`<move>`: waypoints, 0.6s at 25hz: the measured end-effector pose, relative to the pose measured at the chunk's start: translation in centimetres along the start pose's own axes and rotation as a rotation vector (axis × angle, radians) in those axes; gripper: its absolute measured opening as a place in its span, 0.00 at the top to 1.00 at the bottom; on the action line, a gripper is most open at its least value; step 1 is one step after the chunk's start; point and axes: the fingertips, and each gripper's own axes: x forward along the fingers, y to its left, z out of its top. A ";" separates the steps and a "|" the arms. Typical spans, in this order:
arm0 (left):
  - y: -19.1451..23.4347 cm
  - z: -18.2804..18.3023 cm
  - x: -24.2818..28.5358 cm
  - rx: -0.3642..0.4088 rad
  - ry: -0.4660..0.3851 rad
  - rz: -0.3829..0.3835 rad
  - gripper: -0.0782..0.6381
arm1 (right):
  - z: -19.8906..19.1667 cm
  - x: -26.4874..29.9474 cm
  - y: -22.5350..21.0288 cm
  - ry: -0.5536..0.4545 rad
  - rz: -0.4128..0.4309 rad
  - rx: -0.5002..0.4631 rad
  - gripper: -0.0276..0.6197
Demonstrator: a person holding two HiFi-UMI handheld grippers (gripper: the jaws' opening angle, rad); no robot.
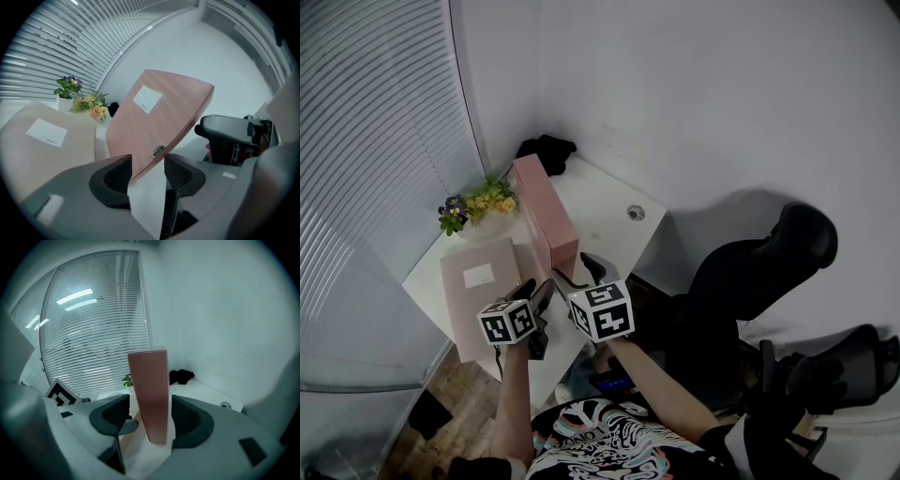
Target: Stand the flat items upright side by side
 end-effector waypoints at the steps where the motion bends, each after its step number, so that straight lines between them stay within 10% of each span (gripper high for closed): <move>1: 0.0 0.1 -0.3 0.000 -0.005 0.001 0.61 | -0.2 -0.1 0.1 -0.001 -0.002 0.005 0.52; 15: 0.5 -0.5 -4.7 -0.009 -0.053 0.037 0.61 | -1.5 -3.0 2.4 -0.074 0.002 0.034 0.57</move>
